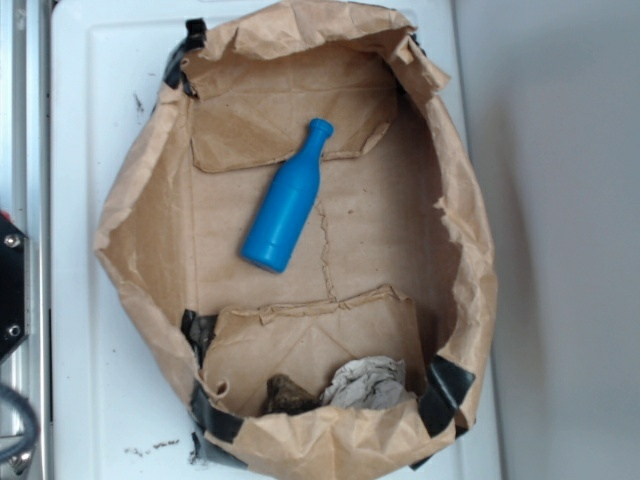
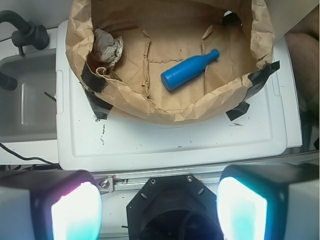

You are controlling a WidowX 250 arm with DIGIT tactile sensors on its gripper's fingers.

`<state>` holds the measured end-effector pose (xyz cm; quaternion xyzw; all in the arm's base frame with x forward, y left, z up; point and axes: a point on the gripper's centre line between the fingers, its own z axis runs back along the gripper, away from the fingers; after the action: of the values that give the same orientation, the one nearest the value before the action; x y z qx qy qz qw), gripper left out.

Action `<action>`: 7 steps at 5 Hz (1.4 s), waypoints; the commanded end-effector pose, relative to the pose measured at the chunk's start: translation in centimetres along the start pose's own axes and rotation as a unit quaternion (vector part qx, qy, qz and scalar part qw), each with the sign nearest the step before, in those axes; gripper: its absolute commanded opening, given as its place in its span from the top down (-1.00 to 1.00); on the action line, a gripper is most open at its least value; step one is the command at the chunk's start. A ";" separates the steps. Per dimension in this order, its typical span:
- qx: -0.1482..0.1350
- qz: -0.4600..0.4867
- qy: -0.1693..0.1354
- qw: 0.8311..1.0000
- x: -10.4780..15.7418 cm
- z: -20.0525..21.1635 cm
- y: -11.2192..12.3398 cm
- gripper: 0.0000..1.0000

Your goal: Grab the blue bottle.

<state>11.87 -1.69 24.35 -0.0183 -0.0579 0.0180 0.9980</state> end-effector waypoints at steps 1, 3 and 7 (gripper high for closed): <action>0.000 0.000 0.000 1.000 0.0 0.0 0.0 -1.00; 0.073 0.195 -0.119 0.971 9.5 -2.0 1.0 -1.00; 0.089 0.225 -0.151 0.958 12.1 -7.2 3.7 -1.00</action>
<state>24.52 1.34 16.78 0.0650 -0.1764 0.2339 0.9539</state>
